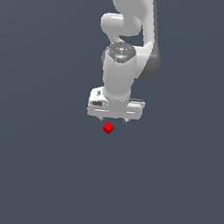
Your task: Pick up the red cube and move it to a goal position.
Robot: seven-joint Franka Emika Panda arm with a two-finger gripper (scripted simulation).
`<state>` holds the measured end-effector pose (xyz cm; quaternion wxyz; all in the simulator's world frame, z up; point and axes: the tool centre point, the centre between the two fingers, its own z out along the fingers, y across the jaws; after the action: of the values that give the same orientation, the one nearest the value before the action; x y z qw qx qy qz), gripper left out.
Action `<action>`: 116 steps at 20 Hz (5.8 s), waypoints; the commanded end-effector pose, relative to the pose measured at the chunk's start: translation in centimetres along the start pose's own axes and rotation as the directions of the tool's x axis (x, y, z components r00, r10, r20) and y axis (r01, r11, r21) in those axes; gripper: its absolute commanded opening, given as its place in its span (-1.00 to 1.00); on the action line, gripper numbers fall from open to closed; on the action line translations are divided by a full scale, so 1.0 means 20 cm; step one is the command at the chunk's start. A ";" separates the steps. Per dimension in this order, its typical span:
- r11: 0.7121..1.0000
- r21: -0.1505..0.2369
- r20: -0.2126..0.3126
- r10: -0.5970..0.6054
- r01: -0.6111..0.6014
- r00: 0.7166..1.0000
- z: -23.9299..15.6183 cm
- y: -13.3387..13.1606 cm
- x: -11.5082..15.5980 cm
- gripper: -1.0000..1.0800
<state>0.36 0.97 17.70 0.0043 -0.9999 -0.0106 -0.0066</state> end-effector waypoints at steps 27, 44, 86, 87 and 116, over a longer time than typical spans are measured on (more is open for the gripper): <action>0.897 -0.014 0.004 0.442 -0.442 0.897 0.61 0.10 -0.22 0.92; 0.836 -0.015 0.006 0.549 -0.549 0.836 0.78 0.10 -0.28 -1.00; 0.835 -0.015 0.006 0.550 -0.550 0.835 -0.65 0.26 -0.24 -1.00; 0.835 -0.015 0.006 0.550 -0.550 0.835 -0.70 0.26 -0.24 -1.00; 0.836 -0.014 0.006 0.548 -0.548 0.836 -1.67 0.37 -0.16 -1.00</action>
<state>-3.10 -6.66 50.68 -0.0001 -0.9611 0.2761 0.0000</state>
